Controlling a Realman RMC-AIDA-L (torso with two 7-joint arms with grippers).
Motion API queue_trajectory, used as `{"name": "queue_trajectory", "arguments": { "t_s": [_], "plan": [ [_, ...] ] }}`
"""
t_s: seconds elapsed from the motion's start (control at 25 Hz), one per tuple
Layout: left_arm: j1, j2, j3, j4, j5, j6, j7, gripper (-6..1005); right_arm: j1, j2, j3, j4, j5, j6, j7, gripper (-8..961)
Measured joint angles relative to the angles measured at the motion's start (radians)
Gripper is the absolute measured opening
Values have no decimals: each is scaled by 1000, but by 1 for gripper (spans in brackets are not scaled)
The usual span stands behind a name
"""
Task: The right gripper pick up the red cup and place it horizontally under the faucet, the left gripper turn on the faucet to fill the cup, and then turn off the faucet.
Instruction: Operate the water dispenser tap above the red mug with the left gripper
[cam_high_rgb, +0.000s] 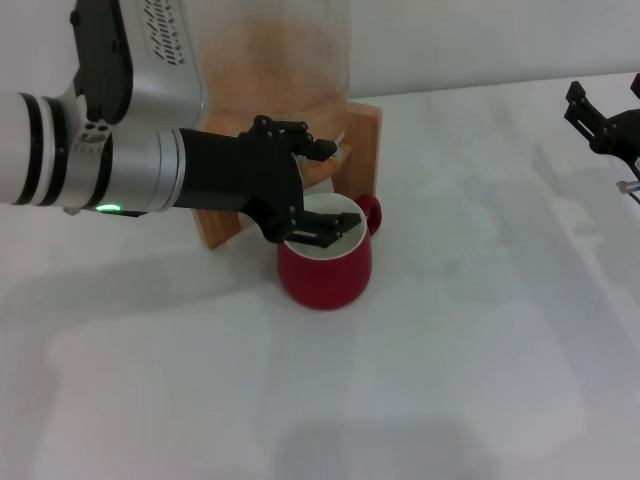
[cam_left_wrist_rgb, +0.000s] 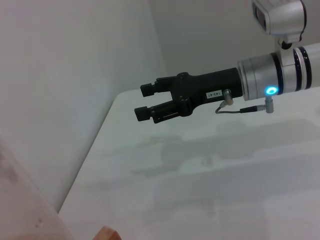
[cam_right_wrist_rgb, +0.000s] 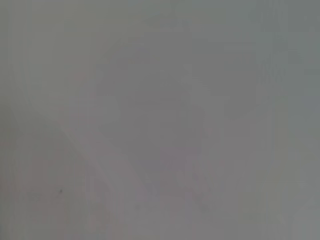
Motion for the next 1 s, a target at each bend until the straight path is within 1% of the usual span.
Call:
{"name": "queue_trajectory", "arguments": {
  "t_s": [0.48, 0.68, 1.0],
  "plan": [
    [-1, 0, -1, 0, 2, 3, 10, 813, 1, 0, -2, 0, 0, 0, 0, 873],
    [-2, 0, -19, -2, -2, -1, 21, 813, -1, 0, -4, 0, 0, -7, 0, 873],
    [-2, 0, -22, -6, -4, -4, 24, 813, -2, 0, -5, 0, 0, -9, 1, 873]
  ]
}}
